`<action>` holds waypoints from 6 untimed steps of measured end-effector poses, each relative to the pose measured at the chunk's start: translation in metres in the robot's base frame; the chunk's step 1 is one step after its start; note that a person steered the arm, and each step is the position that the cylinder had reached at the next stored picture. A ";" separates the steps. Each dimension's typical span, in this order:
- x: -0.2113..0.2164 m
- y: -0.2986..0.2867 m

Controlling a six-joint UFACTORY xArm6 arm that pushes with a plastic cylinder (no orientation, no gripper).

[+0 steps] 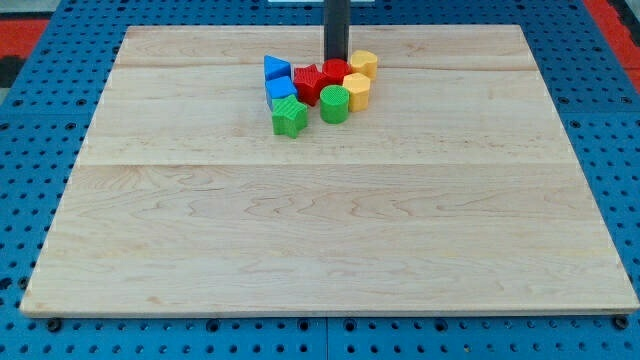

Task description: Push the red circle to the top of the yellow hexagon

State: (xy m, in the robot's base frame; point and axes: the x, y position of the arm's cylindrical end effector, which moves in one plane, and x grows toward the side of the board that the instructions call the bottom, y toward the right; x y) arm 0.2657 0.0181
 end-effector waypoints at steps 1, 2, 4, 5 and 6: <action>-0.002 0.006; -0.019 0.015; 0.058 0.057; 0.022 0.053; 0.000 0.024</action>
